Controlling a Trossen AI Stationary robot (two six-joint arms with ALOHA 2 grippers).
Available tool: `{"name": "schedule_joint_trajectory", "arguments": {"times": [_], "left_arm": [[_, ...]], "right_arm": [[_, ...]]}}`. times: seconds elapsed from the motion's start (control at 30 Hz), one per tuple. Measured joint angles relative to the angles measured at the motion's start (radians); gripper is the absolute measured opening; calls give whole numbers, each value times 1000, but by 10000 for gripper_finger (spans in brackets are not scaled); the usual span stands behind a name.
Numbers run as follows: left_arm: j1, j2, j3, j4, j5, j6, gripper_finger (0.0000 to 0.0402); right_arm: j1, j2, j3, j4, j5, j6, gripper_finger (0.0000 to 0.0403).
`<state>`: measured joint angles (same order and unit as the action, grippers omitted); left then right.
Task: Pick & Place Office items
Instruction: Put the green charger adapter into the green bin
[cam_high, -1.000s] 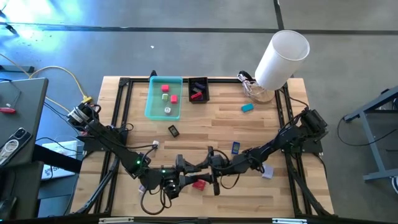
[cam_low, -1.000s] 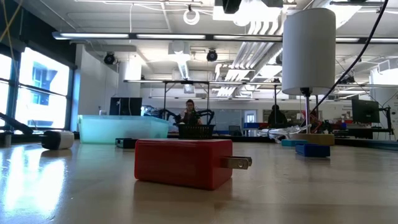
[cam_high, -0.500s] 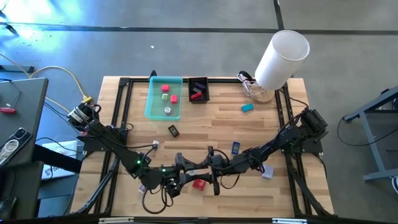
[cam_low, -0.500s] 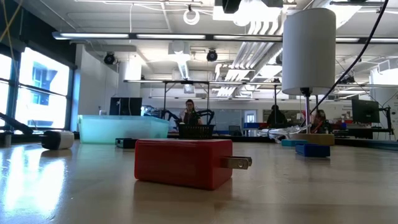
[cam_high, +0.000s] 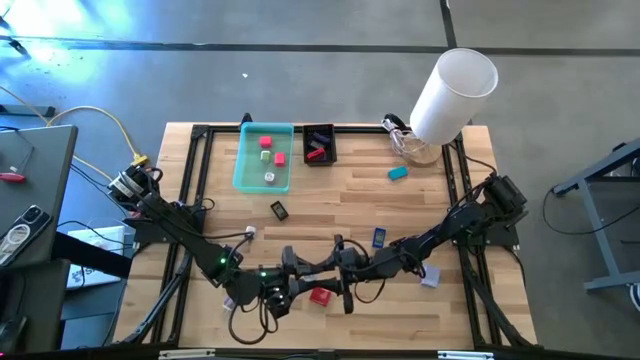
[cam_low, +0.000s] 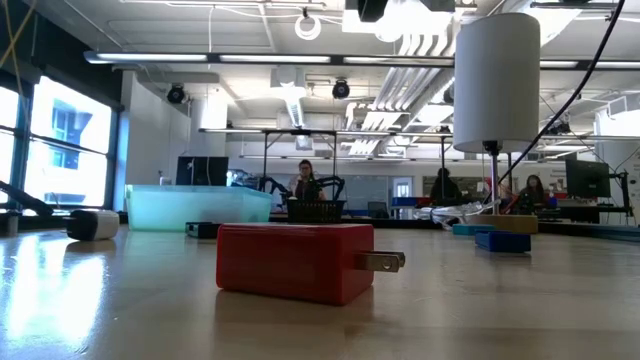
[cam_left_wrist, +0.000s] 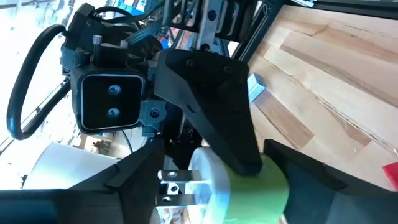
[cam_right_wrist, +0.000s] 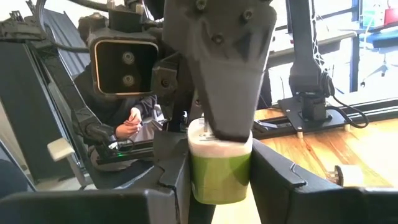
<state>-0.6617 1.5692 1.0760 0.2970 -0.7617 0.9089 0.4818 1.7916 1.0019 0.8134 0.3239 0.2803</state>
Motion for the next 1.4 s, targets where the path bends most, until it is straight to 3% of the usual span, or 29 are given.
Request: {"name": "schedule_joint_trajectory", "arguments": {"times": [0.1,0.33,0.5,0.7,0.87,1.0,1.13,1.3,1.4], "left_arm": [[0,1,0,-1,1,4,234],[0,1,0,-1,1,3,234],[-2,0,0,6,-3,0,250],[-17,1,0,6,-33,2,232],[-35,0,0,13,-84,-52,237],[-42,0,0,26,-172,-42,250],[-47,-1,0,28,-218,-67,238],[-45,-2,0,27,-348,-243,231],[-24,-4,0,25,-419,-258,232]], "right_arm": [[-1,0,0,-1,0,15,122],[-1,-1,1,-19,-6,16,126],[0,-1,1,-43,-11,53,171],[-1,-4,1,-62,-4,134,238],[1,-73,0,-236,27,61,261],[6,-176,0,-496,202,170,262],[42,-264,-1,-762,417,274,263],[139,-364,-1,-1177,613,572,263],[206,-370,-1,-1364,717,770,262]]}}
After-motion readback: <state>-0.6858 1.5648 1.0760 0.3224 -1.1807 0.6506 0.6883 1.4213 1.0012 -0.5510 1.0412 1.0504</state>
